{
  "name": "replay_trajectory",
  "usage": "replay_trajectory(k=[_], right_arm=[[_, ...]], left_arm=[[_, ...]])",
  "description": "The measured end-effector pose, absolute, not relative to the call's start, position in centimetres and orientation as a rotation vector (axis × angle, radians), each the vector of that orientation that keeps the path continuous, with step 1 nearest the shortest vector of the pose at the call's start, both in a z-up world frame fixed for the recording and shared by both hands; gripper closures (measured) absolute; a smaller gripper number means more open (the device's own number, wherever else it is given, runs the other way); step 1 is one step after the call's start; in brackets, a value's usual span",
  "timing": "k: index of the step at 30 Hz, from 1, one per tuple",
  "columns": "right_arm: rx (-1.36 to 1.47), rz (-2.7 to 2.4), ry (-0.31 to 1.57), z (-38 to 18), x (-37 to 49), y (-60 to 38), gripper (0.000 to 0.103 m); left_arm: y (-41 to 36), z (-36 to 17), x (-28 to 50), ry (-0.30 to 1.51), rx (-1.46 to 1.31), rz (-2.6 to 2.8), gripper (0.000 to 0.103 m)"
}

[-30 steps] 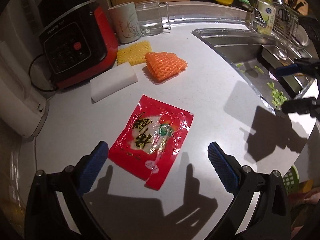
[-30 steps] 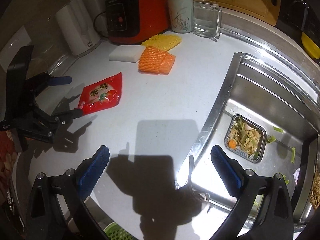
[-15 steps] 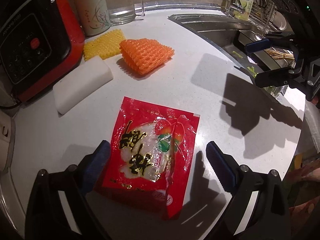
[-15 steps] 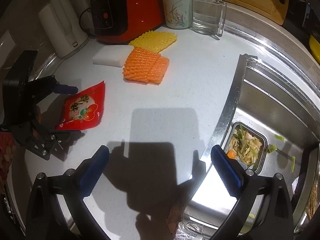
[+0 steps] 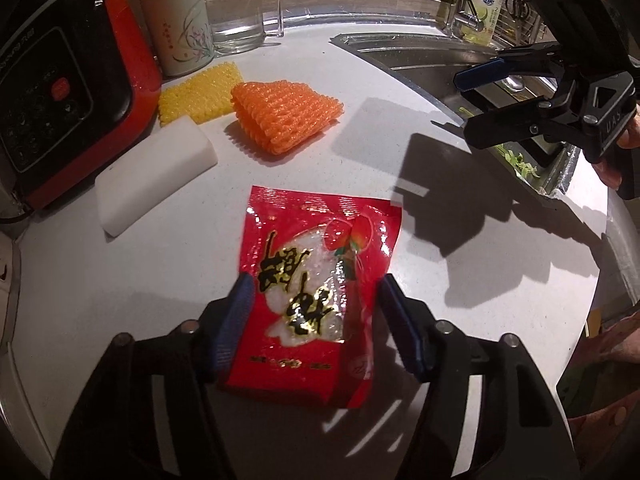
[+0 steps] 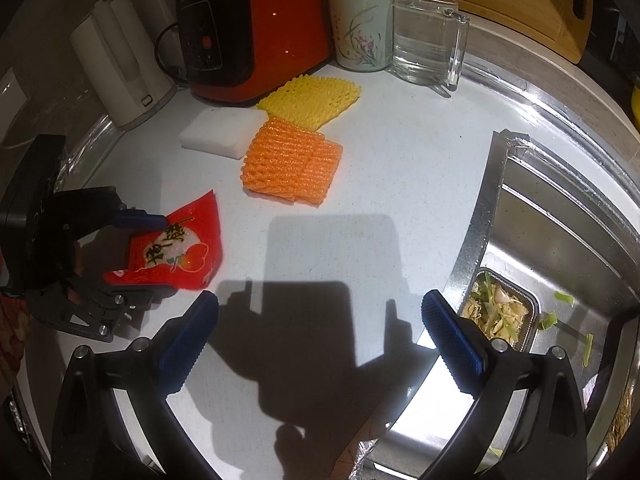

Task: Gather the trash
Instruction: 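Grasp the red snack package with the left tool while the right tool grasps the orange foam net, then carry the red package and orange foam net over the green basket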

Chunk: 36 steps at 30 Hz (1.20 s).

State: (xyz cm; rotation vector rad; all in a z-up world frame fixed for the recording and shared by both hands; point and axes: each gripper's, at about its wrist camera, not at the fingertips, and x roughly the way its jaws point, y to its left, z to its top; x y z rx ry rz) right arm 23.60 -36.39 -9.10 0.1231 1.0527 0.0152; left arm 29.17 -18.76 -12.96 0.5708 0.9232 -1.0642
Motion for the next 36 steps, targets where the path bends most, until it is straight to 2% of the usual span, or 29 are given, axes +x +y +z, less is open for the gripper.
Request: replay_trajectory(k=[1, 6, 9, 17, 18, 23, 26, 28, 30, 31, 33, 36], right_arm=[[0.127, 0.017, 1.051, -9.1, 23.7, -36.4, 0.002], [0.137, 0.027, 1.033, -9.0, 24.7, -36.4, 0.002], [0.146, 0.029, 1.025, -9.0, 25.4, -36.4, 0.002], [0.126, 0.010, 0.985, -9.5, 29.0, -35.9, 0.002], [0.123, 0.003, 0.978, -9.5, 29.6, -35.8, 0.002], [0.126, -0.030, 0.961, -10.2, 32.9, -35.4, 0.003], [0.116, -0.038, 0.981, -10.9, 34.2, -35.0, 0.016], [0.125, -0.027, 0.999, -11.4, 34.7, -34.8, 0.035], [0.137, -0.018, 1.002, -11.5, 34.8, -34.7, 0.045], [0.142, -0.014, 0.998, -11.5, 34.6, -34.7, 0.056], [0.149, -0.001, 0.988, -11.2, 34.1, -34.6, 0.067], [0.155, 0.015, 0.979, -10.7, 32.9, -34.4, 0.072]], left_arm=[[-18.7, -12.9, 29.3, 0.924, 0.565, -1.057, 0.053], [-18.4, -12.9, 29.3, 0.910, 0.530, -1.032, 0.063], [-18.4, -12.9, 28.9, 0.910, 0.505, -1.021, 0.077], [-17.6, -12.1, 28.0, 0.911, 0.415, -0.931, 0.082], [-17.4, -11.9, 27.9, 0.914, 0.402, -0.913, 0.091], [-16.0, -11.0, 26.9, 0.925, 0.318, -0.831, 0.091], [-15.2, -10.7, 26.5, 0.941, 0.253, -0.807, 0.091], [-14.8, -10.6, 26.2, 0.943, 0.232, -0.788, 0.091], [-14.5, -10.4, 25.8, 0.943, 0.222, -0.767, 0.091], [-14.3, -10.3, 25.7, 0.944, 0.216, -0.758, 0.091], [-14.1, -10.0, 25.3, 0.942, 0.202, -0.745, 0.091], [-13.8, -9.2, 24.5, 0.934, 0.177, -0.716, 0.091]])
